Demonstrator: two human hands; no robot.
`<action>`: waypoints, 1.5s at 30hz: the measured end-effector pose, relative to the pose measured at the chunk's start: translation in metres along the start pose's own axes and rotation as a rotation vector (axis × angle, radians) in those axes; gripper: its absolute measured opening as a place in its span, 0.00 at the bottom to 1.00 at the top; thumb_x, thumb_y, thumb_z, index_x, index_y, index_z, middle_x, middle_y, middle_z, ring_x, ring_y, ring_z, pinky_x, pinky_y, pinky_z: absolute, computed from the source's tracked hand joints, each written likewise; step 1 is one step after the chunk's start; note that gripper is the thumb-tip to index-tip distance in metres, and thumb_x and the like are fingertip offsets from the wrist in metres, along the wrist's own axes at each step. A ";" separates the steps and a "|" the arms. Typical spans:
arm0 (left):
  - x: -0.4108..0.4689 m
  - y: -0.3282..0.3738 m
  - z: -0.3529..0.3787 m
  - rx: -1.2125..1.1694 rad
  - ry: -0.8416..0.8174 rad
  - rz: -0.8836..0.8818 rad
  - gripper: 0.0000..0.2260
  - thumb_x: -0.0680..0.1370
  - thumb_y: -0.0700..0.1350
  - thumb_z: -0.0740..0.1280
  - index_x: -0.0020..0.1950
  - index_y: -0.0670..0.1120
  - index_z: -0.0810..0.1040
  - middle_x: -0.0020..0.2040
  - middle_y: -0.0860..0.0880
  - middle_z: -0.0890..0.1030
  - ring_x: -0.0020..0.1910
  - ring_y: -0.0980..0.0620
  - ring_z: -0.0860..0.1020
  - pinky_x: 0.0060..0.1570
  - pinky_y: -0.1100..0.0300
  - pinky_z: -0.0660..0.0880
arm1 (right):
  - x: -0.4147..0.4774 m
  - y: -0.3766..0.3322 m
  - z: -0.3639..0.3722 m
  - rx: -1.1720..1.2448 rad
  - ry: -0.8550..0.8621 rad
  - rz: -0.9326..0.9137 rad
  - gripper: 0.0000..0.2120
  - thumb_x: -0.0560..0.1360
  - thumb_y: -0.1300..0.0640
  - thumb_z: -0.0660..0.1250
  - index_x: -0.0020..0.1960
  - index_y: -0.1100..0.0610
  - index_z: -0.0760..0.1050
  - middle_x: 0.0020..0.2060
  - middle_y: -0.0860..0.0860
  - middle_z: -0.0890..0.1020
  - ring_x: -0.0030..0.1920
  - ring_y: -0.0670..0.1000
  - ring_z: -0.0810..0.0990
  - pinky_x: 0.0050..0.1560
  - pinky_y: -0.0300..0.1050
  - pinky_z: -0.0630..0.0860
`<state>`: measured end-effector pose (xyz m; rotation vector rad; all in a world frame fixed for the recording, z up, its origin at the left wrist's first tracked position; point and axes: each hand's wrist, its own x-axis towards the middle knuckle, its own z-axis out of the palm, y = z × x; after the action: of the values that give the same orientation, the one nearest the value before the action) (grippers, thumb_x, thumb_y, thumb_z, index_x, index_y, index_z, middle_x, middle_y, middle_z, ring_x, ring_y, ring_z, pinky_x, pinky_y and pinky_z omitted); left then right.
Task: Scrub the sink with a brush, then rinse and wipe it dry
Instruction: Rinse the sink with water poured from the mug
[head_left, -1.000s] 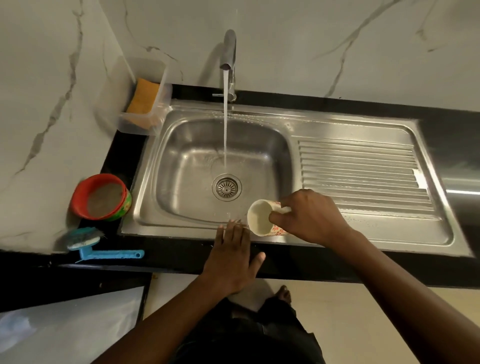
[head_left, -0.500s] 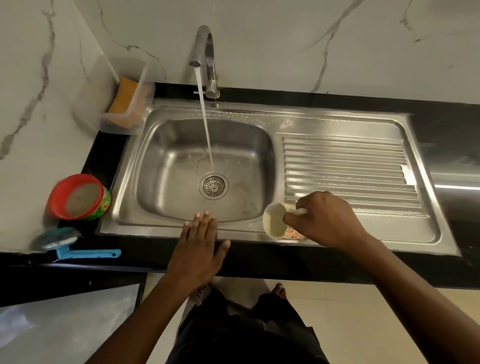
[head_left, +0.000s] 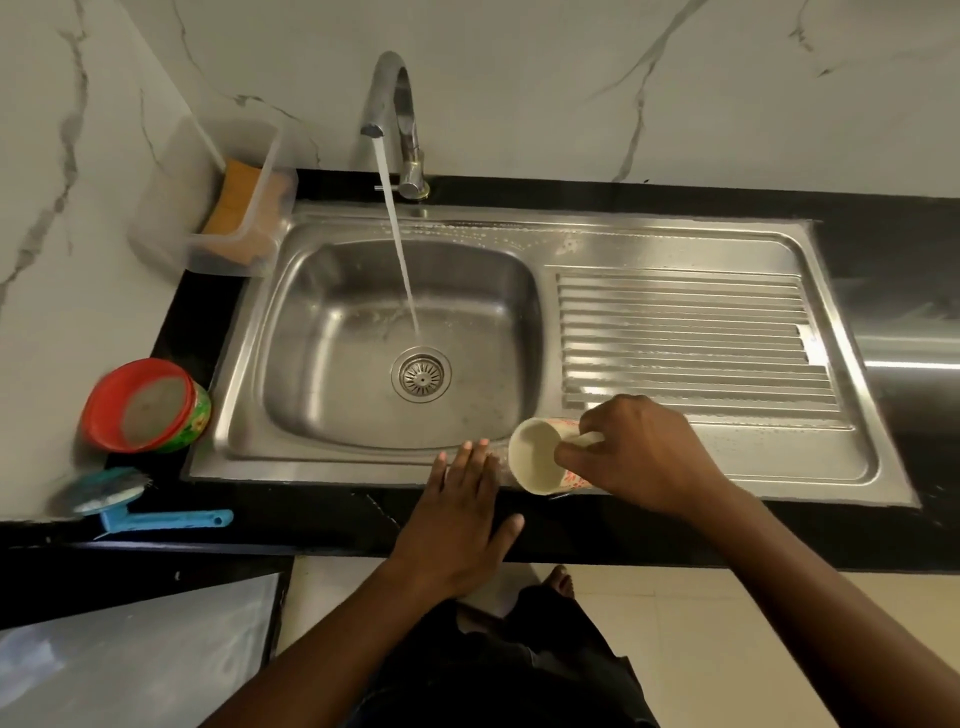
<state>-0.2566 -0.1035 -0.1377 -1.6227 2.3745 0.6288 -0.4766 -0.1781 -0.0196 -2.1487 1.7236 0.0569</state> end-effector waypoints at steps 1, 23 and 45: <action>0.004 0.005 0.000 0.008 -0.014 0.028 0.37 0.84 0.67 0.42 0.85 0.44 0.41 0.85 0.44 0.39 0.83 0.46 0.36 0.82 0.43 0.40 | -0.004 0.010 -0.004 0.000 -0.003 0.040 0.18 0.72 0.35 0.67 0.34 0.49 0.75 0.31 0.45 0.76 0.33 0.47 0.74 0.30 0.41 0.65; 0.070 0.084 -0.001 -0.001 -0.066 0.079 0.36 0.84 0.67 0.41 0.83 0.47 0.34 0.82 0.46 0.30 0.81 0.47 0.29 0.82 0.45 0.40 | -0.034 0.110 -0.031 0.088 0.039 0.219 0.21 0.75 0.39 0.69 0.29 0.49 0.72 0.26 0.46 0.76 0.28 0.45 0.75 0.29 0.41 0.64; 0.140 0.206 0.005 0.045 -0.073 0.181 0.38 0.83 0.69 0.39 0.82 0.46 0.31 0.81 0.45 0.27 0.79 0.46 0.25 0.81 0.43 0.36 | -0.081 0.237 -0.056 0.175 0.060 0.310 0.21 0.76 0.36 0.67 0.33 0.50 0.78 0.28 0.47 0.80 0.28 0.46 0.79 0.34 0.49 0.81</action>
<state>-0.4999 -0.1552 -0.1492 -1.3538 2.4812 0.6498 -0.7328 -0.1610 -0.0100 -1.7627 2.0030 -0.0730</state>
